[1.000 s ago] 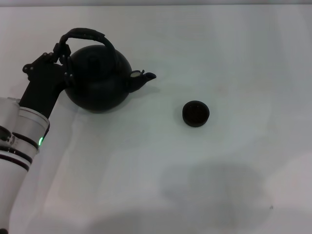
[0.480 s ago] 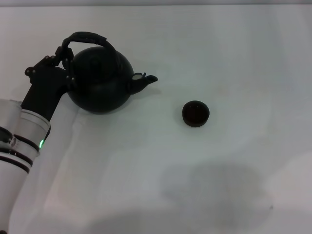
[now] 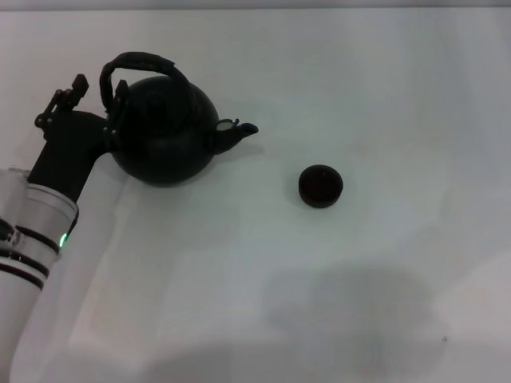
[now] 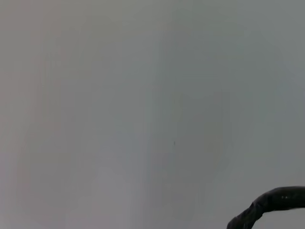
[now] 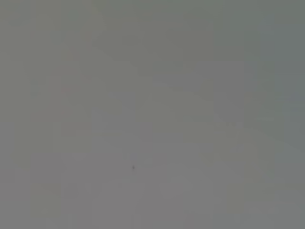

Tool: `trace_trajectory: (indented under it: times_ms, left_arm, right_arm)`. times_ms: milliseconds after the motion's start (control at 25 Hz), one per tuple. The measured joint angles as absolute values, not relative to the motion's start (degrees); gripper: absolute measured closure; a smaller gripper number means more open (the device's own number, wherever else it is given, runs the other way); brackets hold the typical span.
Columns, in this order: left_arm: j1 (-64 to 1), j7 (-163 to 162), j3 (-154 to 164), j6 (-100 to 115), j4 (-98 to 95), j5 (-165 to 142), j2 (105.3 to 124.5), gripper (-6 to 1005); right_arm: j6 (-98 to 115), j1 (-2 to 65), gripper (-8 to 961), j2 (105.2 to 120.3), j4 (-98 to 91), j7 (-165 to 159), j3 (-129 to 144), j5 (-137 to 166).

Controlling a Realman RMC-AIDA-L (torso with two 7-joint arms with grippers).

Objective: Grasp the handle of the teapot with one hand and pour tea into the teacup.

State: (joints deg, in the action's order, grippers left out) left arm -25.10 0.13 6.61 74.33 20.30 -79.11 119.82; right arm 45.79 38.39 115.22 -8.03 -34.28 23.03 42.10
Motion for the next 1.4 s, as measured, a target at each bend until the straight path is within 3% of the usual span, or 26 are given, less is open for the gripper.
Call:
trace_trajectory:
  times_ms: [320, 400, 760, 1400]
  left_arm:
    - [-20.9, -5.8, 8.6, 81.3, 20.1, -79.0, 119.86, 342]
    - [-19.2, -9.0, 8.2, 82.5, 19.7, -78.4, 119.79, 153]
    - [-14.6, -13.2, 7.2, 83.7, 14.1, -66.7, 119.37, 162]
    - [-19.2, -18.9, 7.7, 77.7, 8.5, -66.5, 119.18, 167]
  right_arm:
    - [45.8, 38.5, 109, 115.01, -8.3, -34.0, 23.1, 42.1]
    - [45.8, 38.7, 109, 114.97, -8.3, -33.7, 23.5, 42.3]
    - [45.9, 38.8, 109, 114.88, -8.3, -33.3, 30.4, 42.7]
    - [46.1, 39.1, 109, 115.48, -7.9, -31.0, 33.0, 42.3]
